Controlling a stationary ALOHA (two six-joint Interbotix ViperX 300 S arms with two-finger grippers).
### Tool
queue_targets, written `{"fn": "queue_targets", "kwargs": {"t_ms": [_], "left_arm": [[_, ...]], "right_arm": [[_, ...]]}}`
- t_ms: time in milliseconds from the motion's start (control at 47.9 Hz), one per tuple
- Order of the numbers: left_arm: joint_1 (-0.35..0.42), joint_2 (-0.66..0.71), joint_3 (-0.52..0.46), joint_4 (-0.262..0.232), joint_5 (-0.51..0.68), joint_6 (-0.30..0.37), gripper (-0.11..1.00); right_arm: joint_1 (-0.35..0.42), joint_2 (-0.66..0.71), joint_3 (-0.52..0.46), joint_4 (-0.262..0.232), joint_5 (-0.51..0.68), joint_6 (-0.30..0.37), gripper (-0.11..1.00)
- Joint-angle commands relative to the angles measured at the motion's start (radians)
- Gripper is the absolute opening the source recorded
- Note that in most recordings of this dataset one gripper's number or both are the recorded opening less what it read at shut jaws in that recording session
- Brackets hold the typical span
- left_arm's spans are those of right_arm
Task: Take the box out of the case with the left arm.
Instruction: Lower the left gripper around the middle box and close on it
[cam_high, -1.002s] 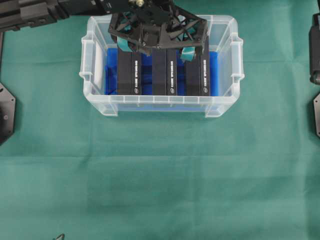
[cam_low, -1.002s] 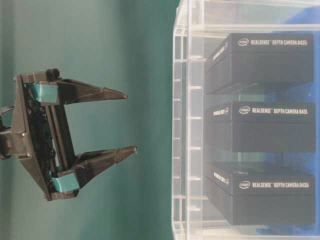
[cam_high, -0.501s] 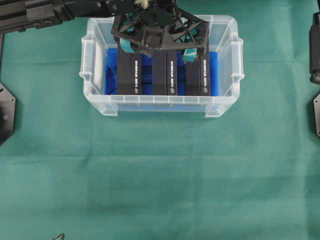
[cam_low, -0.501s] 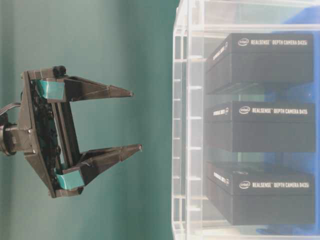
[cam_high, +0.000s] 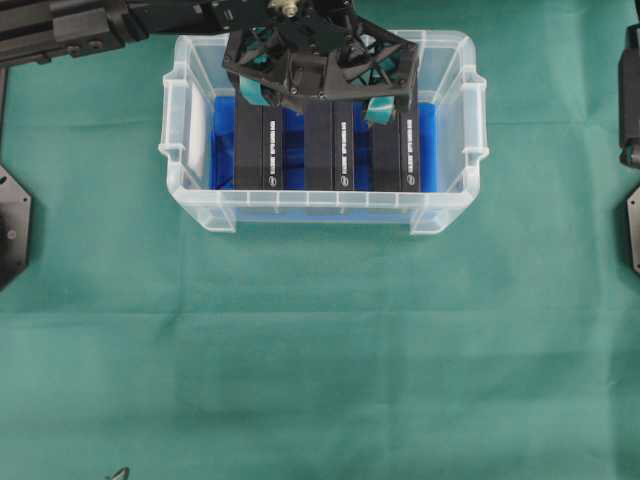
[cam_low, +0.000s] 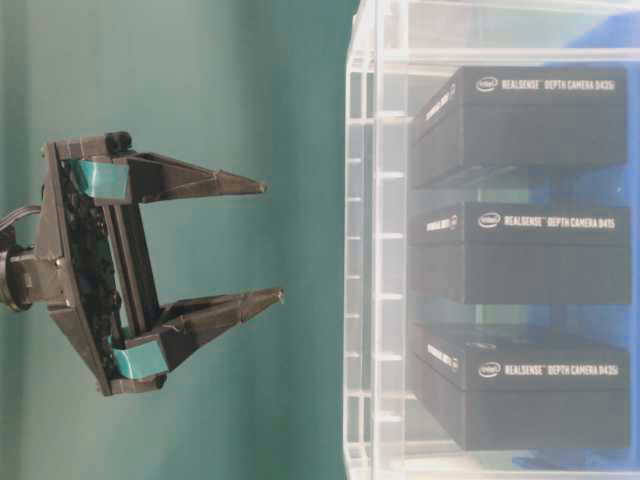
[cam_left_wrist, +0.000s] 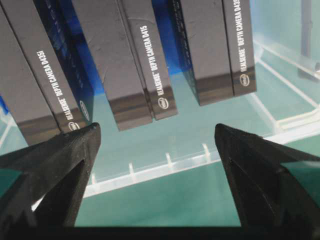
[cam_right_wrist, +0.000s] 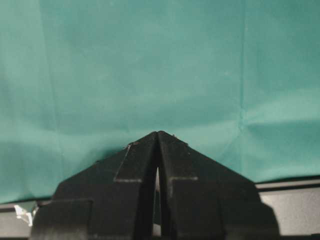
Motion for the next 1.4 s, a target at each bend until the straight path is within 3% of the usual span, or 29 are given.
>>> {"fn": "queue_targets", "kwargs": {"t_ms": [0, 897, 1377], "left_arm": [[0.000, -0.020, -0.017, -0.002, -0.003, -0.002, 0.96], [0.000, -0.020, 0.011, 0.000, -0.021, -0.014, 0.96], [0.015, -0.017, 0.152, -0.002, -0.161, -0.014, 0.96]], "right_arm": [[-0.002, -0.003, -0.017, -0.002, 0.000, 0.002, 0.01], [-0.002, -0.003, -0.017, -0.002, -0.003, 0.002, 0.01], [-0.002, -0.006, -0.011, -0.002, -0.003, 0.002, 0.01]]}}
